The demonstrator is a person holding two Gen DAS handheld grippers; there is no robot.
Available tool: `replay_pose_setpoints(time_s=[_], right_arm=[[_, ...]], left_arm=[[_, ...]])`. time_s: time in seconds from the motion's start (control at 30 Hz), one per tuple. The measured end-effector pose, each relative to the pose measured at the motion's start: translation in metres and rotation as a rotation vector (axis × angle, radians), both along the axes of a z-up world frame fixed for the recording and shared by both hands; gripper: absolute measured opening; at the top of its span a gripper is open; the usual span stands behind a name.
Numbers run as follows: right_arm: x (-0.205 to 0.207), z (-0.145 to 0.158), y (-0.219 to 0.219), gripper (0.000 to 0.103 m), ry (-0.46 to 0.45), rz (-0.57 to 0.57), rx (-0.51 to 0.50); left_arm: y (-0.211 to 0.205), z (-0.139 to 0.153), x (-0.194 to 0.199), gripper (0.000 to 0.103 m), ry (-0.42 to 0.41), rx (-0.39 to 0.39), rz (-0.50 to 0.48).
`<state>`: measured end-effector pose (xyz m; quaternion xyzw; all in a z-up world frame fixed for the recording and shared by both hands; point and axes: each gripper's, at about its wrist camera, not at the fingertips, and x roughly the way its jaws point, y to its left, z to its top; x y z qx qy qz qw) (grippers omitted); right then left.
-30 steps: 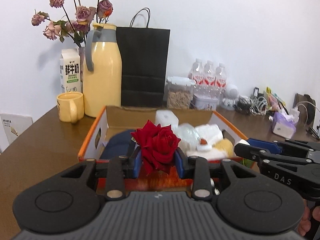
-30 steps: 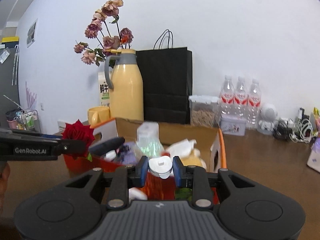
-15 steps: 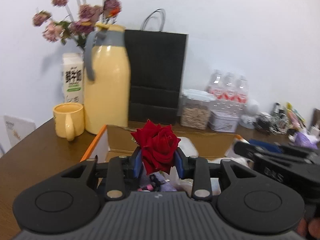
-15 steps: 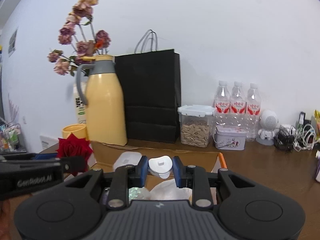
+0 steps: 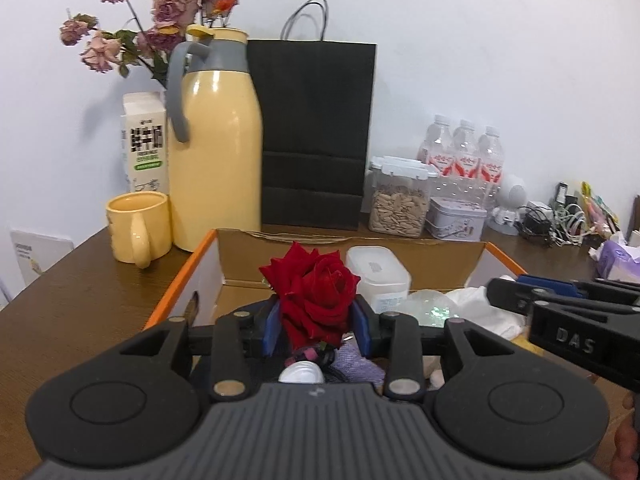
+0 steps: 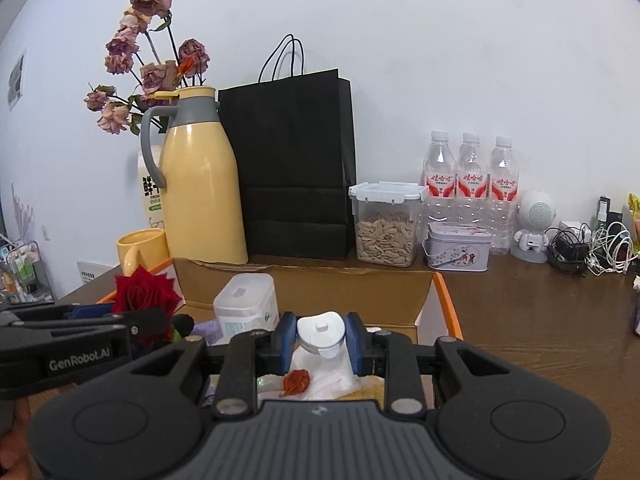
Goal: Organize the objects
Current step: 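Carry the rose and heart item into the box and open both tools, then withdraw both tools from the box back toward the table items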
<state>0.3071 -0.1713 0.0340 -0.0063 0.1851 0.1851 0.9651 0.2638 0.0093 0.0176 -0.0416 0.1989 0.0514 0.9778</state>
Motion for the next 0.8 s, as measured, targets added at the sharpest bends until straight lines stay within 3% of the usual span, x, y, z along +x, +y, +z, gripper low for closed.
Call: replay_pose_setpoints(time_s=[0.07,0.13,0.17,0.2,0.3,0.8], right_arm=[[-0.003,0.0,-0.001,0.035,-0.006,-0.004,-0.001],[-0.006,0.001,-0.004,0.069,-0.017,-0.006,0.007],[-0.008,0.001,-0.005,0.077,-0.024,-0.01,0.008],[-0.009,0.002,-0.005,0.089,-0.032,-0.015,0.007],[-0.012,0.002,-0.007,0.103,-0.045,-0.023,0.009],[-0.02,0.005,-0.011,0.103,-0.059,-0.024,0.008]], left_arm=[[0.003,0.001,-0.003,0.051,-0.011,-0.003,0.013],[0.007,0.002,-0.007,0.094,-0.03,-0.012,0.036],[0.008,0.003,-0.009,0.102,-0.05,-0.012,0.05],[0.008,0.004,-0.012,0.103,-0.072,-0.01,0.058],[0.01,0.006,-0.016,0.103,-0.089,-0.015,0.061],[0.01,0.009,-0.023,0.103,-0.096,-0.016,0.07]])
